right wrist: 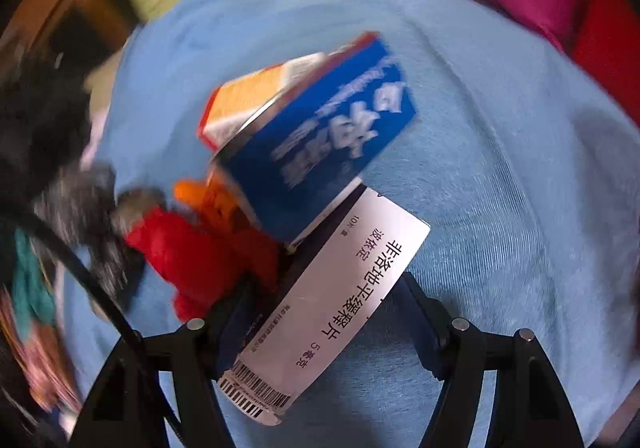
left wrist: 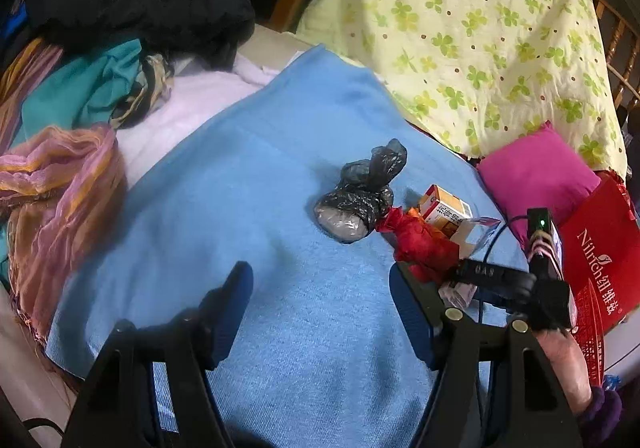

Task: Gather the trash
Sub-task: 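Grasp the black bag with the left tool while the right tool grasps the white pill box, then carry the black bag and white pill box to the wastebasket and release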

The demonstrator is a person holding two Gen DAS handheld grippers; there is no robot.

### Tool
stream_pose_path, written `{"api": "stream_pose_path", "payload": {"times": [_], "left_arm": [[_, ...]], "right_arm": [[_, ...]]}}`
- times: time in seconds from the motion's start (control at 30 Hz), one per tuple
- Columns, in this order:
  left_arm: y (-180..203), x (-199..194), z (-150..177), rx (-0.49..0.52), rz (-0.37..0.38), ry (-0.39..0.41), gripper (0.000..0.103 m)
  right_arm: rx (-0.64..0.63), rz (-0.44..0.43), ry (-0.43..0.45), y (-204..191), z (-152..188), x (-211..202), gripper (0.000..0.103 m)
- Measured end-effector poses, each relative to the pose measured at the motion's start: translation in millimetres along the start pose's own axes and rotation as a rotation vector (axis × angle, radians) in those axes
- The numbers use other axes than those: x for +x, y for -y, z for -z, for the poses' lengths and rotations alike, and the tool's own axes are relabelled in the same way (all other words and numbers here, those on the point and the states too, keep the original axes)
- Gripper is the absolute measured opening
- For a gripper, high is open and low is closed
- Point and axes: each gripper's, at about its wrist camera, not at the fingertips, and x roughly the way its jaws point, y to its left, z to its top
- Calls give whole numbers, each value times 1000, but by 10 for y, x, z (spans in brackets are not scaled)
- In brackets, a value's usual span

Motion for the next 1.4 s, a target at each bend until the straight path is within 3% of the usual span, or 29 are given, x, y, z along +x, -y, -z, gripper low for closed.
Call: {"api": "stream_pose_path", "payload": {"times": [0.03,0.2,0.43,0.6,0.7,0.83,0.9,1.0,1.07,1.23,1.4], "left_arm": [[5,3,1,2,-3,-2,71],[5,152,-42,5,-20,-78,71],[122,688,-287,43,-42,-171,71],[495,1127,-469,213,-91,-206,71],[649,1367,-608,275,-80,-209,72],[648,1704,-678,263,-114,-265,72],[554,1852,-634,218,-109,-293,72],[588,1809,-566,281,-114,-237,70],[612,1787,-545,319,-130,-228,46],[460,1590,-571,213,-70,-232,40],[534,1206,-423,246,-53,-186,40]], "right_arm": [[-34,4,3,-17,19,-14,72],[-75,-44,8,170,173,-186,48],[-83,-110,1,670,380,-502,48],[-105,-106,1,975,607,-624,48],[-102,-114,21,1216,730,-762,48],[-67,-173,13,1457,857,-861,51],[-42,-210,3,1399,945,-843,59],[-26,-234,25,1537,1022,-951,60],[-41,-228,49,1590,1092,-1036,61],[-54,-211,37,1491,1075,-939,63],[-111,-176,4,1211,1080,-711,63]]}}
